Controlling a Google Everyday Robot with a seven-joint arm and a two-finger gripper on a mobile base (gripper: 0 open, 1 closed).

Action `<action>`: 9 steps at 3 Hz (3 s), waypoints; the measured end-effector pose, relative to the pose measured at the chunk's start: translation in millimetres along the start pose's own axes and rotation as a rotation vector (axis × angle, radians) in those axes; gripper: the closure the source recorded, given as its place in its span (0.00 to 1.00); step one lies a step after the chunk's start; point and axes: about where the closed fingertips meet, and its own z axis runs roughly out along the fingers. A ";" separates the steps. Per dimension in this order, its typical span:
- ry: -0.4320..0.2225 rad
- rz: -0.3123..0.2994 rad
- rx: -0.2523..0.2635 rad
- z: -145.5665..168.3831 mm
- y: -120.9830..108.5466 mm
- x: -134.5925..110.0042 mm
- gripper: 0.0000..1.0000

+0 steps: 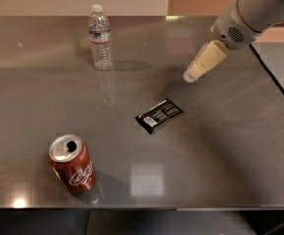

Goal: Move water bottle near rxbar chocolate

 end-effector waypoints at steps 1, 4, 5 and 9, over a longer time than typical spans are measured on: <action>-0.106 0.043 0.011 18.4 -8.3 -30.0 0.00; -0.407 0.096 0.071 88.9 -6.8 -109.8 0.00; -0.507 0.122 0.087 109.4 -8.7 -140.2 0.00; -0.529 0.069 0.099 135.6 -19.7 -167.5 0.00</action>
Offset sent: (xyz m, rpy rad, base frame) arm 0.0718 0.0932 0.0089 0.3033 -0.2270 -0.0477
